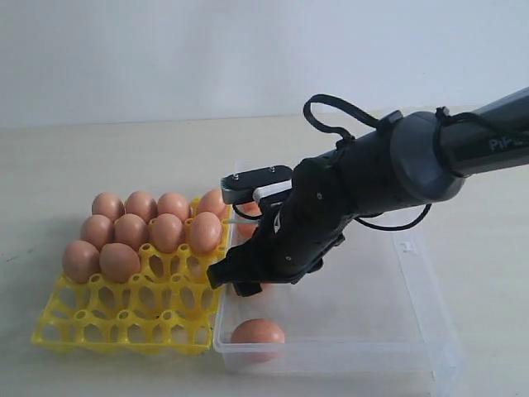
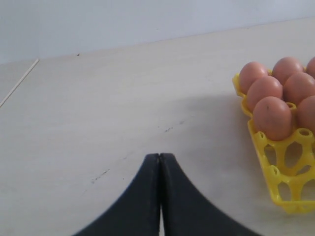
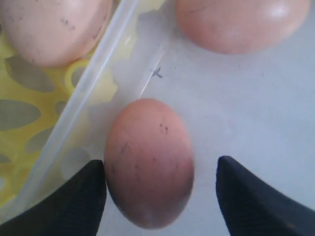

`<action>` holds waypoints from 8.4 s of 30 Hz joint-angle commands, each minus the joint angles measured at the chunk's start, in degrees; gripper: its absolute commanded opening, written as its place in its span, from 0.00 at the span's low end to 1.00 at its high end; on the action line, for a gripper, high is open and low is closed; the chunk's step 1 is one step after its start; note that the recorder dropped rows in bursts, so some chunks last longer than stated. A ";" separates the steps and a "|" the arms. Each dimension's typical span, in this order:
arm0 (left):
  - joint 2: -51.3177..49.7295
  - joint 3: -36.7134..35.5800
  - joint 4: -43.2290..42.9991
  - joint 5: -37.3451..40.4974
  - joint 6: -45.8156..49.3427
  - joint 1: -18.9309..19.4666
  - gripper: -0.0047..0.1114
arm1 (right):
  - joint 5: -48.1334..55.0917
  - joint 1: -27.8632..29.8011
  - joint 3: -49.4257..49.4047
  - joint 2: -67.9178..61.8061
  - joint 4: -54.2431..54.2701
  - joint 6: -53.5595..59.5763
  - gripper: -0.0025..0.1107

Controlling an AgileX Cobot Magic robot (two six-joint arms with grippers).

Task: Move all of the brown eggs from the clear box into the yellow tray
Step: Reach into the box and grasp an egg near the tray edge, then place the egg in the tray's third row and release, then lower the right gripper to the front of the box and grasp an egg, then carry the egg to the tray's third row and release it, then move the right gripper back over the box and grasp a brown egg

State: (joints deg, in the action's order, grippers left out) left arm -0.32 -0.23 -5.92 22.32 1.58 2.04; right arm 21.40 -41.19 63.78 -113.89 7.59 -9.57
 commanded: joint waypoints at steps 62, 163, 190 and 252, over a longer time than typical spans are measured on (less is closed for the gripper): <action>0.32 0.23 0.14 -0.52 -0.26 -0.33 0.04 | -39.35 -10.12 0.04 -5.46 -13.98 -5.37 0.71; 0.32 0.23 0.14 -0.52 -0.28 -0.33 0.04 | 10.92 -6.14 0.18 1.79 -0.52 38.09 0.46; 0.32 0.23 0.14 -0.52 -0.30 -0.33 0.04 | -36.98 -7.02 -9.12 12.31 2.32 27.58 0.02; 0.32 0.23 0.14 -0.52 -0.27 -0.33 0.04 | -9.90 7.14 -5.41 12.44 -9.70 11.47 0.56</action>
State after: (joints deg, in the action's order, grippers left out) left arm -0.32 -0.23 -5.92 22.32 1.58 2.04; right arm 9.05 -34.42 55.24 -98.44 -0.55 -6.32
